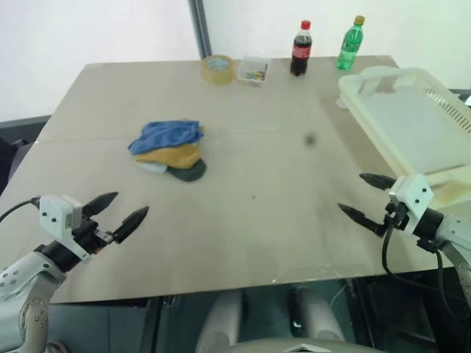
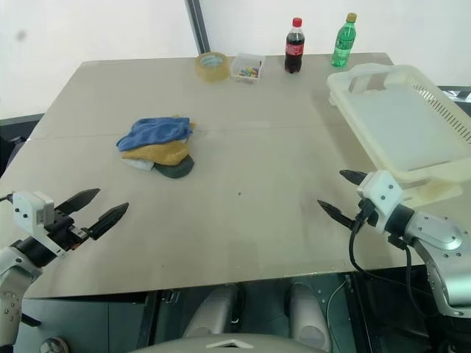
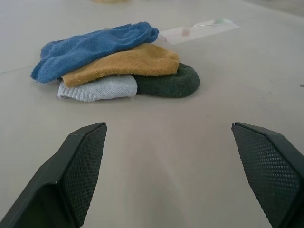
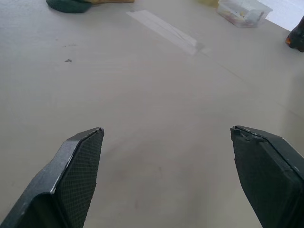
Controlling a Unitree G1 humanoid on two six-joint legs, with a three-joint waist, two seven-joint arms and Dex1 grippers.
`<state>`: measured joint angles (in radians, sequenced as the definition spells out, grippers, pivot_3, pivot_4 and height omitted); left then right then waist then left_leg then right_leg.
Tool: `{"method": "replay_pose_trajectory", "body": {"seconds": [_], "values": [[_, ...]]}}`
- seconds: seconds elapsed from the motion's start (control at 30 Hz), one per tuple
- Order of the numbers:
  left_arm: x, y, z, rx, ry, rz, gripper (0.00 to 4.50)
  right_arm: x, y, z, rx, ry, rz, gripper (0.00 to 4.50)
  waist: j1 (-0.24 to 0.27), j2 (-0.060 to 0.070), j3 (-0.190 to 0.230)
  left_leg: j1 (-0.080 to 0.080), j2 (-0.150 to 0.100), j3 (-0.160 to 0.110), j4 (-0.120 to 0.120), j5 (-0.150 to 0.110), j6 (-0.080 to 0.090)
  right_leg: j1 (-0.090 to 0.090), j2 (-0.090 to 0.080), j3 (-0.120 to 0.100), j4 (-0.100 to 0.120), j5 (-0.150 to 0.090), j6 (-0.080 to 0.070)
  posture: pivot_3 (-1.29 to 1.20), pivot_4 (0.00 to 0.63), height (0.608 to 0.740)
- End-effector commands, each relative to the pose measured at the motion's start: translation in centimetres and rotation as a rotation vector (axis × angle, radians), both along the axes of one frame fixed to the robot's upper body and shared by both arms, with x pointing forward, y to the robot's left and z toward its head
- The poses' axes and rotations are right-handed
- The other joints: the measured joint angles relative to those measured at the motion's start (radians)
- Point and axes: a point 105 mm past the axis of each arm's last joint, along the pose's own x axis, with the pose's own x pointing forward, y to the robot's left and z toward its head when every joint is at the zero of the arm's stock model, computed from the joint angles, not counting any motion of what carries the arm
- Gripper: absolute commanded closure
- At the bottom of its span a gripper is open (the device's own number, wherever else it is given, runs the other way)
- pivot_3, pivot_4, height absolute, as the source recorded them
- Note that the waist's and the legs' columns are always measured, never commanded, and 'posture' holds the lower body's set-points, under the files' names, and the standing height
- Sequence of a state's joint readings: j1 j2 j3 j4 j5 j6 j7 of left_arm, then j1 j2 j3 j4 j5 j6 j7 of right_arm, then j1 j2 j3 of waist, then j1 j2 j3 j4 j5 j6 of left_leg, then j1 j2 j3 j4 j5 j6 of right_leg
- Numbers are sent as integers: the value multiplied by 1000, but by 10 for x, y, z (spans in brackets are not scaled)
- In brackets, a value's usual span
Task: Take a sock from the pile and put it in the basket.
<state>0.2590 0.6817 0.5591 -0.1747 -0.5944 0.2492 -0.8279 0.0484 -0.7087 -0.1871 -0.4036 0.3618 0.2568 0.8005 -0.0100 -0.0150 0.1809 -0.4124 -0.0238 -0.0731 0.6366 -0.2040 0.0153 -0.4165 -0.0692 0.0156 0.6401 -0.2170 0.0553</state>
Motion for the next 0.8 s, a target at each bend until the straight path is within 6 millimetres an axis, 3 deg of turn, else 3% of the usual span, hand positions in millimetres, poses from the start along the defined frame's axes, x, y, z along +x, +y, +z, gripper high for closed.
{"method": "replay_pose_trajectory", "body": {"seconds": [0.03,0.4,0.6,0.8], "values": [[1,0,16,20,-48,-14,0,-2,1,15,-3,-60,10,126,0,0,0,0,0,0,0,0,0,0,0,0,0,0,0,0,150,740],[14,-11,17,-10,-63,-15,0,2,13,16,19,-80,31,126,-1,0,0,0,0,1,0,0,0,0,3,1,0,0,0,0,150,740],[25,-19,17,8,-75,29,0,17,56,30,103,-136,161,126,-2,0,0,0,0,0,0,0,0,0,4,0,0,0,0,0,150,740],[36,-23,7,27,-55,64,0,57,117,36,99,-185,281,126,-7,-1,0,1,0,1,0,0,0,0,6,1,1,3,-4,0,150,740]]}}
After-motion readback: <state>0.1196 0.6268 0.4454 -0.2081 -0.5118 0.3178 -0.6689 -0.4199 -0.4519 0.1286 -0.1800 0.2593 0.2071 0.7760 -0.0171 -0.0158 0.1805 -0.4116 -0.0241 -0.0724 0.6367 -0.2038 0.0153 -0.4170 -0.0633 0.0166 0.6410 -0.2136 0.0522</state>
